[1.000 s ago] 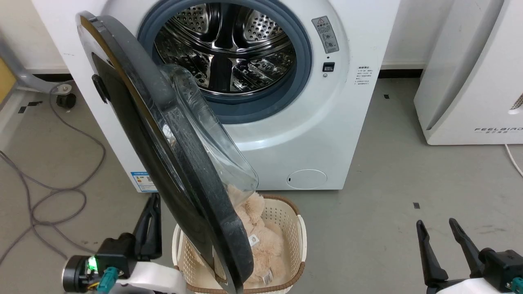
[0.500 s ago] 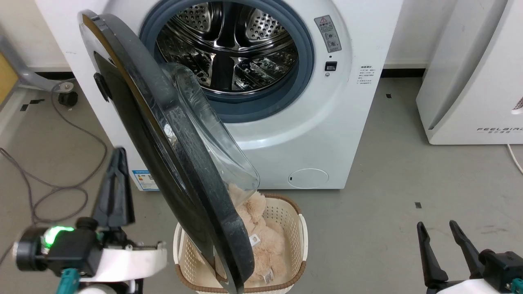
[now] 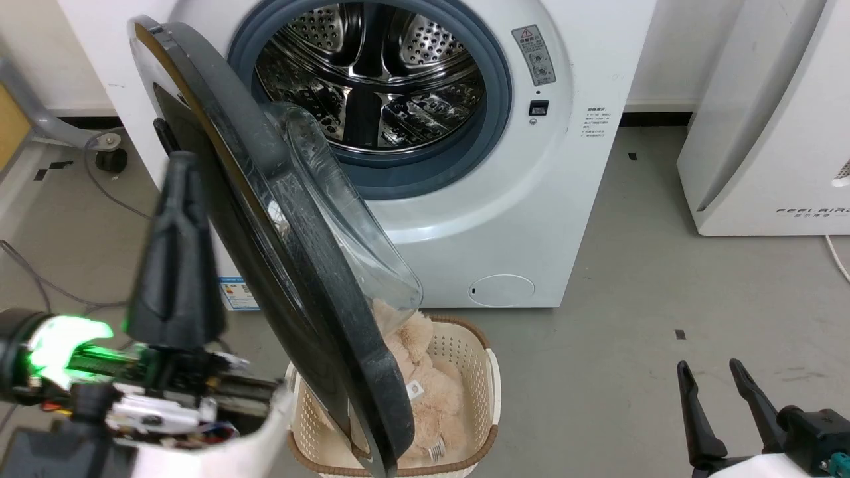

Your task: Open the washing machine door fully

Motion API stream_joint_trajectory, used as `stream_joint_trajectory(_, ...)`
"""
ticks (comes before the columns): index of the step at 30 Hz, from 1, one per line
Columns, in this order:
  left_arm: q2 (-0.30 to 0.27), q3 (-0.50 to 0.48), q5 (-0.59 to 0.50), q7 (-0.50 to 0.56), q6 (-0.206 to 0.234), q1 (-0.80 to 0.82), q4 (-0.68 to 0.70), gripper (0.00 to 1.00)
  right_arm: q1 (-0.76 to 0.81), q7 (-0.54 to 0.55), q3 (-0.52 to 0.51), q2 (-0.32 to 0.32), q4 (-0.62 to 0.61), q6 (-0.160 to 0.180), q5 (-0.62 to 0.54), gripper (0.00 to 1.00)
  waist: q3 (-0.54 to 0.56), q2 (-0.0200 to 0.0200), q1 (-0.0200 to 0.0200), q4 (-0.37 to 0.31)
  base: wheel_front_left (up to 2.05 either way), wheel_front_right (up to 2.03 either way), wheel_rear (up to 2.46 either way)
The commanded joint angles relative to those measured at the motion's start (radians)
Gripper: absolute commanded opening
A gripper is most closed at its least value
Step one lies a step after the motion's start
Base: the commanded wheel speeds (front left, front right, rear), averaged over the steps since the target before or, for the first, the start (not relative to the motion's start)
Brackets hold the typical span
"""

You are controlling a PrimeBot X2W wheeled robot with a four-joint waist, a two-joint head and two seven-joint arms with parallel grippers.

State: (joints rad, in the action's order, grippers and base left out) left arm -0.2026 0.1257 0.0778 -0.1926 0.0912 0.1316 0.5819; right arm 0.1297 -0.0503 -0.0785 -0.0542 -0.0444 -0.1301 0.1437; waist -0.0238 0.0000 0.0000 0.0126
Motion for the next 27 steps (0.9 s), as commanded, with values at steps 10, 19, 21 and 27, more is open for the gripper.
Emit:
stream_joint_trajectory(10,0.052,0.266,0.118,0.103,-0.12,-0.018,0.027,0.0,-0.015,0.001,0.003,0.004,0.008,-0.001,0.009,1.0,-0.003,0.0,0.0,0.002,0.0,0.0,0.0)
stream_joint_trajectory(19,0.057,0.426,0.191,0.276,-0.138,-0.147,-0.088,0.0,-0.017,0.002,0.01,0.004,0.02,-0.001,0.012,1.0,-0.01,0.0,0.0,0.001,0.0,0.0,0.0)
stream_joint_trajectory(21,0.051,0.444,0.196,0.32,-0.127,-0.176,-0.112,0.0,-0.017,0.002,0.01,0.004,0.023,-0.001,0.013,1.0,-0.011,0.0,0.0,0.002,0.0,0.0,0.0)
stream_joint_trajectory(27,0.043,0.457,0.194,0.381,-0.09,-0.225,-0.222,0.0,-0.018,0.004,0.017,0.004,0.031,-0.001,0.016,1.0,-0.012,0.0,0.0,0.003,0.0,0.0,0.0)
